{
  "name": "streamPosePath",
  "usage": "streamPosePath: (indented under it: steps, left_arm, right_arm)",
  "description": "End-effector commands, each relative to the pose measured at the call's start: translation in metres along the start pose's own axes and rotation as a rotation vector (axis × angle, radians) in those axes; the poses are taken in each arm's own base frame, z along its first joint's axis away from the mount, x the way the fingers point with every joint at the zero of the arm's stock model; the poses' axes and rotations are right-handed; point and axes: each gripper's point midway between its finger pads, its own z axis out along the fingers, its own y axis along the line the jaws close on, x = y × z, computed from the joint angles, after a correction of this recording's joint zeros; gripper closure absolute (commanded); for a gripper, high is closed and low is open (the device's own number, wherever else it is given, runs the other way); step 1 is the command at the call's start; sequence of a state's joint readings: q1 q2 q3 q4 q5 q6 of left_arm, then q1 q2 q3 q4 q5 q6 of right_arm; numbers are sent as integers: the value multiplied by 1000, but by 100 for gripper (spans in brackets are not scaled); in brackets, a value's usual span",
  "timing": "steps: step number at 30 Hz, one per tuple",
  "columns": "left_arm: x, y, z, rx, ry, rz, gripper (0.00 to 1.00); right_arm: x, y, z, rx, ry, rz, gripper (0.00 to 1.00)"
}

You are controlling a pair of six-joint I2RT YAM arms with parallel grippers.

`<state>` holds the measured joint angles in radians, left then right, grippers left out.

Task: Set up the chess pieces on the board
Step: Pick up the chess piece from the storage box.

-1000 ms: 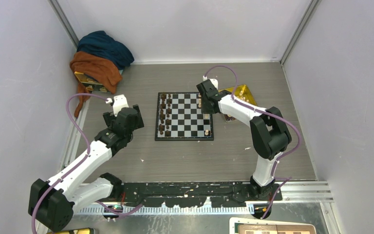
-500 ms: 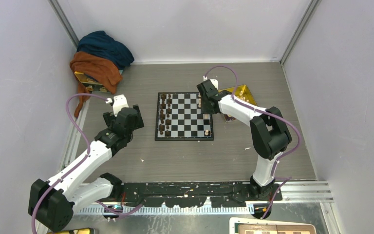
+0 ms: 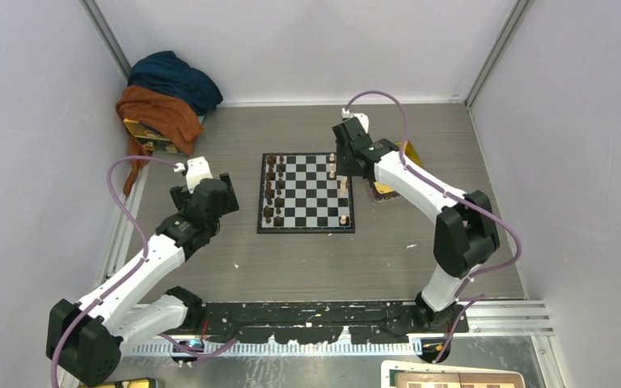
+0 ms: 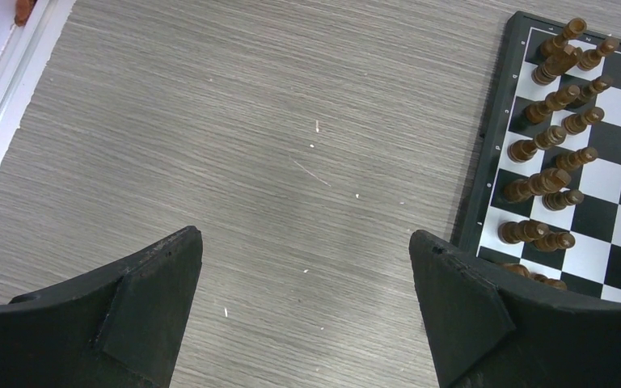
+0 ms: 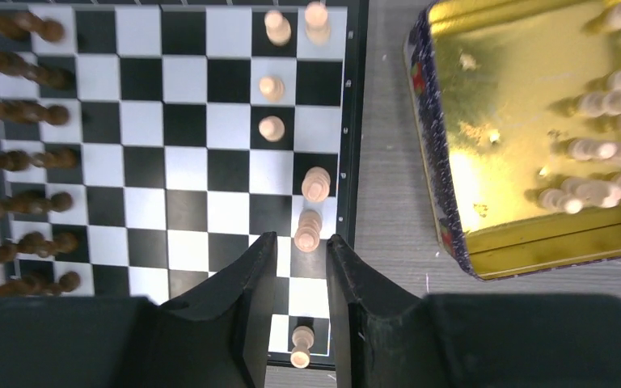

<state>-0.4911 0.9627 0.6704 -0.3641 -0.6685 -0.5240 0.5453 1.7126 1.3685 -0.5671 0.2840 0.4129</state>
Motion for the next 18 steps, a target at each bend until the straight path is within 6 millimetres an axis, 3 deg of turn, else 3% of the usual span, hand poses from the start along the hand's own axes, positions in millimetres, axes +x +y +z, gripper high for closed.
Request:
streamPosePath:
  steps: [1, 6, 13, 18]
  left_arm:
    - [-15, -9, -2, 18, -41, -49, 0]
    - [-16, -10, -2, 19, -42, -48, 0]
    - [-16, -11, -1, 19, -39, -39, 0]
    - [-16, -12, 1, 14, -35, -29, 0]
  right_arm:
    - [-50, -14, -36, 13, -141, 41, 65]
    - [-61, -53, -28, 96, -156, 109, 65]
    - [-63, -130, 8, 243, -126, 246, 65]
    - [-62, -159, 30, 281, -97, 307, 65]
